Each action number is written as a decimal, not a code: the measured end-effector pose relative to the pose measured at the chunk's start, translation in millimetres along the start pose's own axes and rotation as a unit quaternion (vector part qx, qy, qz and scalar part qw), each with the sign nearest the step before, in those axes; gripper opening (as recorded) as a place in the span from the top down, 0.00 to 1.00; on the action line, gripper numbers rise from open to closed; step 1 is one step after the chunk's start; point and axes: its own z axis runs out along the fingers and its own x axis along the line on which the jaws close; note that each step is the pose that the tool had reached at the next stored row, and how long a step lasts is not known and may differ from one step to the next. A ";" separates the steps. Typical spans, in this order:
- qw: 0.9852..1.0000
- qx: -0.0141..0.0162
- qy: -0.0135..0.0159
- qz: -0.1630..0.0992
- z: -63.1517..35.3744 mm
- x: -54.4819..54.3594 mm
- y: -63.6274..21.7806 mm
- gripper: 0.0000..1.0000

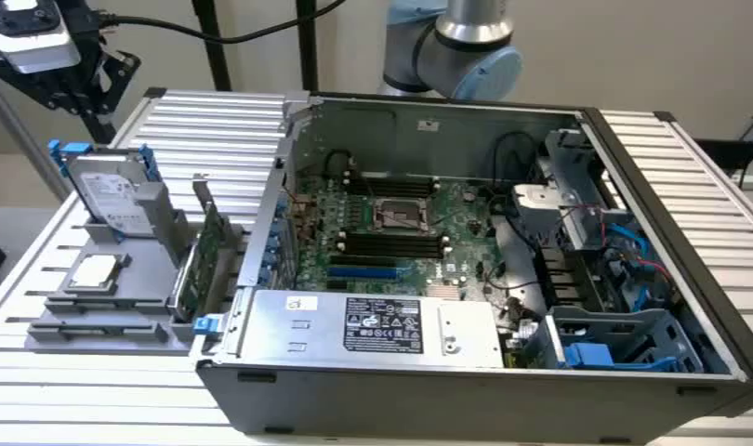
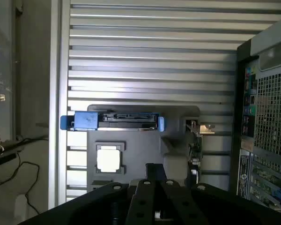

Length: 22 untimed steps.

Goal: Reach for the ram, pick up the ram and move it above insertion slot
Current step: 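Reach for the ram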

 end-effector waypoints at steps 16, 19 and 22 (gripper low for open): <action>1.000 0.000 0.000 0.000 0.0 0.6 -8.0 0.89; 1.000 0.000 0.000 0.000 0.3 2.2 -21.3 0.89; 1.000 0.000 0.000 0.000 0.8 6.1 -34.7 0.89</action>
